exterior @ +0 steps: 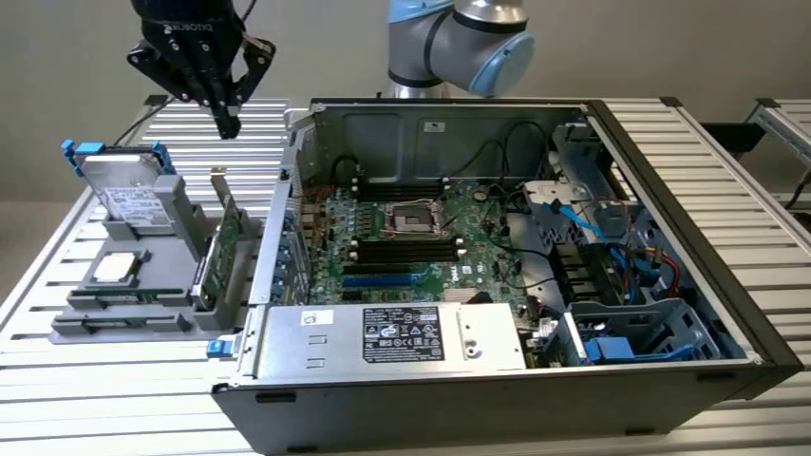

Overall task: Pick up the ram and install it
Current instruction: 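Reach for the ram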

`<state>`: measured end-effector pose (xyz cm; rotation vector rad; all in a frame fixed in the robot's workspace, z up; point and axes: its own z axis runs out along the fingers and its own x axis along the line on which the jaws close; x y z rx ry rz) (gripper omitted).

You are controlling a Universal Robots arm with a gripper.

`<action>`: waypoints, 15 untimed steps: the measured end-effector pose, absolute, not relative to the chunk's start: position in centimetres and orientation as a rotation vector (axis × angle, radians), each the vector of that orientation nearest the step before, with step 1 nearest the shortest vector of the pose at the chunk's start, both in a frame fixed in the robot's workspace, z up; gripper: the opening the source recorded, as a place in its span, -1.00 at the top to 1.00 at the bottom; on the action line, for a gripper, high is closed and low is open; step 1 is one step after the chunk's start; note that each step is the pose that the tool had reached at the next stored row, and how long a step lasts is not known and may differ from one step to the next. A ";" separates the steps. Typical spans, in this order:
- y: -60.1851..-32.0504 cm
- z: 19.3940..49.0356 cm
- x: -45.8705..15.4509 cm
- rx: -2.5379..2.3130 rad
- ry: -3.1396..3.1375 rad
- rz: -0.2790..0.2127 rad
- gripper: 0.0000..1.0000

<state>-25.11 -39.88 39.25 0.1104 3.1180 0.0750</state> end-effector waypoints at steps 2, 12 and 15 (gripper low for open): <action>-39.9 39.2 -26.0 0.110 3.118 0.075 0.80; -40.1 38.9 -30.4 0.110 3.119 0.075 0.80; -40.2 38.6 -31.2 0.111 3.124 0.072 0.80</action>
